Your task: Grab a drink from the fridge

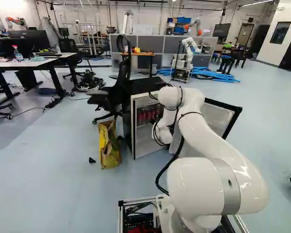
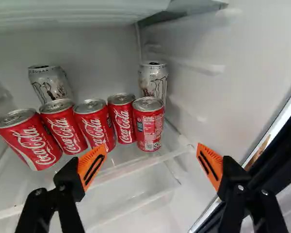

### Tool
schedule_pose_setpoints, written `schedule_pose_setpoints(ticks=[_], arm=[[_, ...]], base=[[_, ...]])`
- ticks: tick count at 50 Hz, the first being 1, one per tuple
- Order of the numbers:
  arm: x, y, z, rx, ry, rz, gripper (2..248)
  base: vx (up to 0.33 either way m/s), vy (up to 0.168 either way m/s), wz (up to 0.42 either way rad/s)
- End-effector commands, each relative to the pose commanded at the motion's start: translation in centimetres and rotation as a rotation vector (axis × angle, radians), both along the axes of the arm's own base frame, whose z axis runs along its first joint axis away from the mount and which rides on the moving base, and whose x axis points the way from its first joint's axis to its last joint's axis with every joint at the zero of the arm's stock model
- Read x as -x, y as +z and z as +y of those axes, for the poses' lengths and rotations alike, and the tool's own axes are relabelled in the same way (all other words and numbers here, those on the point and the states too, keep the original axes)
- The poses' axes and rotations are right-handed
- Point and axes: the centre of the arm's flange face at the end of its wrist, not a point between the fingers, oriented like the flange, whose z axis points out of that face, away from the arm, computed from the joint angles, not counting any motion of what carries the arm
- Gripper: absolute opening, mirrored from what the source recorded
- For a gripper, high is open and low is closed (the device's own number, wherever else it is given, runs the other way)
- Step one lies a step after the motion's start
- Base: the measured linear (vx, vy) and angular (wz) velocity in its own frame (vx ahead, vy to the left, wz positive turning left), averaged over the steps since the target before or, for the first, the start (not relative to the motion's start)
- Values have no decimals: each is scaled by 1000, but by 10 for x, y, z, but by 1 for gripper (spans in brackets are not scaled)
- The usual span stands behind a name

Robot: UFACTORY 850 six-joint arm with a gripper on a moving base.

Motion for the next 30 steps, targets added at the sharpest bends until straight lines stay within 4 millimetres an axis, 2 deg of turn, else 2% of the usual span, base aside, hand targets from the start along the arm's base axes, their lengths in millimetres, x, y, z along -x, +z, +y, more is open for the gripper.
schedule_pose_setpoints(ticks=[7, 8, 12, 13, 17, 18, 23, 24, 29, 30], arm=[[0, 0, 0, 0, 0, 0, 243], [0, 0, 0, 0, 0, 0, 229], [0, 0, 0, 0, 0, 0, 229], [0, 0, 0, 0, 0, 0, 216], [0, 0, 0, 0, 0, 0, 216], [0, 0, 0, 0, 0, 0, 204], [0, 0, 0, 0, 0, 0, 204], [0, 0, 0, 0, 0, 0, 189], [0, 0, 0, 0, 0, 0, 189], [0, 0, 0, 0, 0, 0, 177]], base=[[0, 0, 0], [0, 0, 0], [0, 0, 0], [0, 0, 0], [0, 0, 0], [0, 0, 0], [0, 0, 0], [0, 0, 0], [0, 0, 0], [0, 0, 0]])
